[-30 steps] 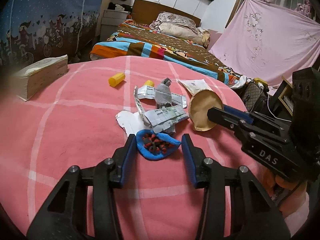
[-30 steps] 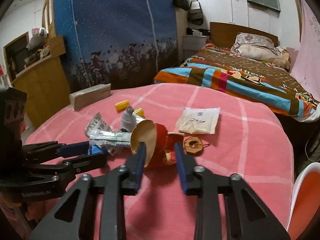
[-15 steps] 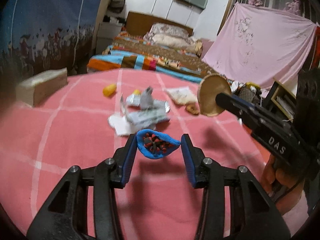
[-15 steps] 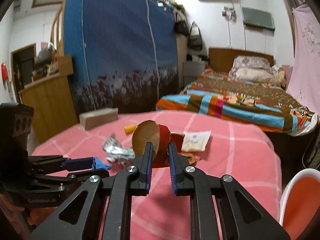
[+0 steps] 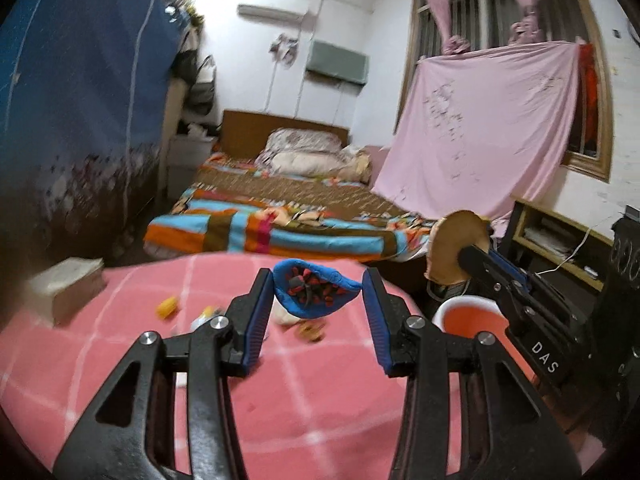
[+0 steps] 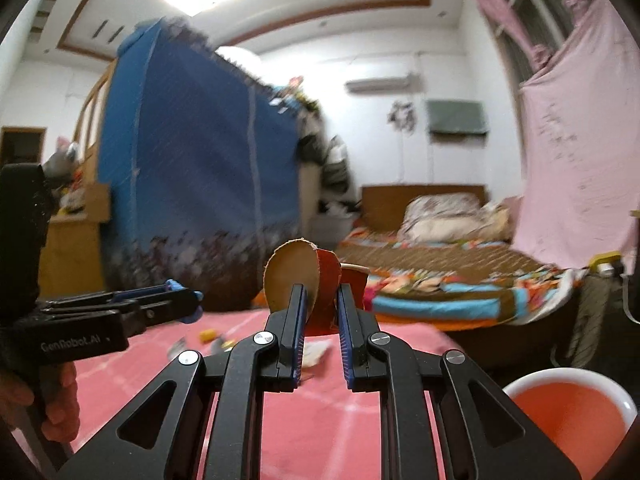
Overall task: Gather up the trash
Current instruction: 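Carry both items over the bucket and open both tools to drop them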
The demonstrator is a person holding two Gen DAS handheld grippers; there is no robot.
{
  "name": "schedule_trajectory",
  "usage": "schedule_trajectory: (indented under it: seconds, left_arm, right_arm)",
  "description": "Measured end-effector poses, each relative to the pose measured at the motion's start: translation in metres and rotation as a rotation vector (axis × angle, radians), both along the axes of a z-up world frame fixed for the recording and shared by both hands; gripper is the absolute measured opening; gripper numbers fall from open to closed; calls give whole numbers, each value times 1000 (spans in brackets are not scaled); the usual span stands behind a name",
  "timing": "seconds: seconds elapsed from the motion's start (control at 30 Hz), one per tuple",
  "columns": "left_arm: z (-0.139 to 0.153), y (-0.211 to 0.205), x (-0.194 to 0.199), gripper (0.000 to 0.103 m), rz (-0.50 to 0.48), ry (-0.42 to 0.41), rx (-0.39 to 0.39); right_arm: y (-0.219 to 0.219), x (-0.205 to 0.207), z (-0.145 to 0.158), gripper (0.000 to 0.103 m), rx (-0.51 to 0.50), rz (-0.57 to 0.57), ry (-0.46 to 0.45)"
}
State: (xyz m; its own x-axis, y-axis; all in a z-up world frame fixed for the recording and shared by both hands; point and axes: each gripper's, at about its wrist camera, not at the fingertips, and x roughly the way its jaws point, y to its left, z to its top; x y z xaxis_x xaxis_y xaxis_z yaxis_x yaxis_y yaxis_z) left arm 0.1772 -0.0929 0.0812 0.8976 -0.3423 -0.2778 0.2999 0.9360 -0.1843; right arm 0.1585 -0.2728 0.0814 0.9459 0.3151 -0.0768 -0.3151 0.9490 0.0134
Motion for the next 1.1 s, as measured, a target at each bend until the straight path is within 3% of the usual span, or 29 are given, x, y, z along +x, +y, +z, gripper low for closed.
schedule_trajectory:
  seconds: [0.23, 0.5, 0.87, 1.1]
  left_arm:
    - [18, -54, 7, 28, -110, -71, 18]
    - [23, -114, 12, 28, -245, -92, 29]
    - [-3, -175, 26, 29, -393, 31, 53]
    - [-20, -200, 39, 29, -430, 156, 57]
  right_arm:
    - [-55, -17, 11, 13, 73, -165, -97]
    - [-107, -20, 7, 13, 132, -352, -69]
    - [-179, -18, -19, 14, 255, -528, 119]
    - [-189, -15, -28, 14, 257, -558, 200]
